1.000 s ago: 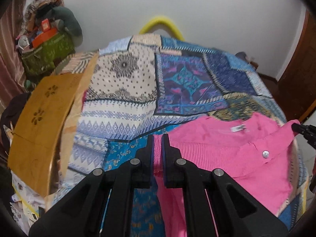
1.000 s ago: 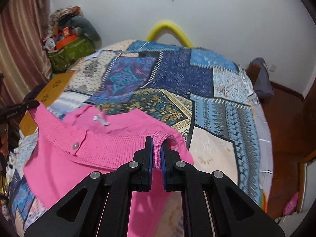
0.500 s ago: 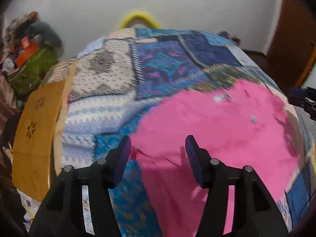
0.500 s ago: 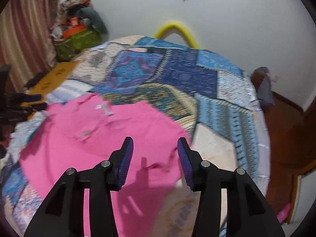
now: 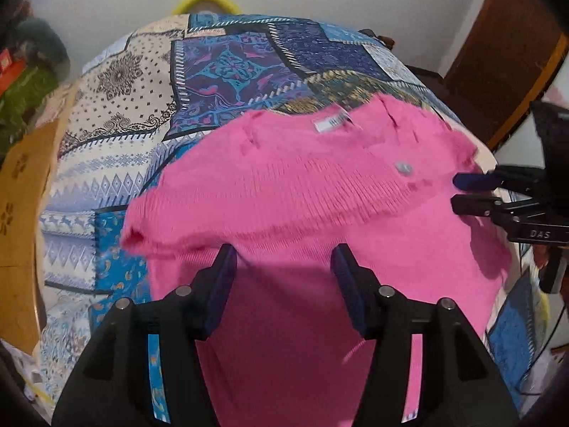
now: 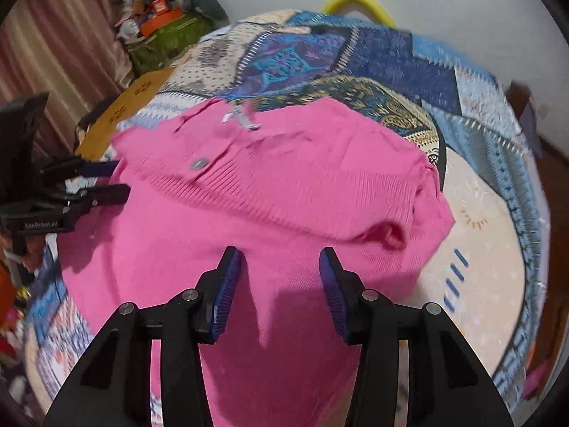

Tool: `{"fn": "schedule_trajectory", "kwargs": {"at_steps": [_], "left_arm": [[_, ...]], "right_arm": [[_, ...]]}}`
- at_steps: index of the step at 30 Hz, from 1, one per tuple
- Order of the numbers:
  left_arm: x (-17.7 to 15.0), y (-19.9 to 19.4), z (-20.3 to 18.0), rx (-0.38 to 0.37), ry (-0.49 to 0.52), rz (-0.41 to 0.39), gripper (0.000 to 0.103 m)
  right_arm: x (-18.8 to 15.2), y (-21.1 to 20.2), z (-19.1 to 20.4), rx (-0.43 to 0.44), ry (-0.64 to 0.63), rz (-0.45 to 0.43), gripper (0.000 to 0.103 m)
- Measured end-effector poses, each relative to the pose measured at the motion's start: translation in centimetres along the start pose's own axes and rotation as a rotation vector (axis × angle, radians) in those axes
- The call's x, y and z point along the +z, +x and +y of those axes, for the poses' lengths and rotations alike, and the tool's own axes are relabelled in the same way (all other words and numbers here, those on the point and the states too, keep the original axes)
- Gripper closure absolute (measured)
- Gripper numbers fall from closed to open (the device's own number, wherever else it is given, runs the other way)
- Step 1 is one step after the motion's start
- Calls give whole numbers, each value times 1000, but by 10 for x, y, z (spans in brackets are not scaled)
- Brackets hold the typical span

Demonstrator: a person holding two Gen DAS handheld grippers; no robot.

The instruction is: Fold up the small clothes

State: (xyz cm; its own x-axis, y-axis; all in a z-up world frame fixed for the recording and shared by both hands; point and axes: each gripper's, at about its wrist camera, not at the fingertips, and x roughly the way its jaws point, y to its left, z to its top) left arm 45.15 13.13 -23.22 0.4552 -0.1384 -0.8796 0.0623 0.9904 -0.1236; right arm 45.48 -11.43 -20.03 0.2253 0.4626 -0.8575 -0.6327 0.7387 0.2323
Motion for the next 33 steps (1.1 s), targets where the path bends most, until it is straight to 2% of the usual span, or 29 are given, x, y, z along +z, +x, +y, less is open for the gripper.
{"fn": "schedule_trajectory", "kwargs": {"at_steps": [2,3,4,5,7,8,9,12,16,19,25,30,32,33], "left_arm": [[15,6,7,6,-17,-4,46],[22,8,11,34,-24,-10,46],[29,9,15,93,-30,-20,46],[42,10,22,194,-50,-38,48],[56,1,36,266,-108,-76,49],[59,-7,43,265,-138,-104,49],[59,-15,47,252,-154,-126,49],[47,-35,54,222,-169,-151,49],[20,-45,55,227,-156,-110,49],[-10,-56,57,219,-151,-86,49],[-57,-76,60,180,-184,-75,48],[-85,-87,58,196,-174,-63,47],[-88,-88,58,191,-180,-61,47],[-87,-89,59,193,-180,-59,47]], "right_arm": [[17,13,-14,21,64,29,60],[23,14,-16,20,78,20,60],[32,14,-18,-17,92,2,60],[39,10,-19,-82,103,-34,60],[46,-6,-17,-178,126,-144,60],[48,-19,-16,-197,135,-206,60],[48,-26,-15,-192,133,-231,60],[41,-45,-8,-179,95,-240,60],[10,-58,-3,-191,74,-214,58],[-22,-65,-4,-150,117,-179,58],[-71,-54,-11,-88,204,-109,58],[-96,-35,0,-44,208,-62,58],[-99,-31,6,-22,205,-68,67],[-99,-27,8,-5,196,-71,82]]}}
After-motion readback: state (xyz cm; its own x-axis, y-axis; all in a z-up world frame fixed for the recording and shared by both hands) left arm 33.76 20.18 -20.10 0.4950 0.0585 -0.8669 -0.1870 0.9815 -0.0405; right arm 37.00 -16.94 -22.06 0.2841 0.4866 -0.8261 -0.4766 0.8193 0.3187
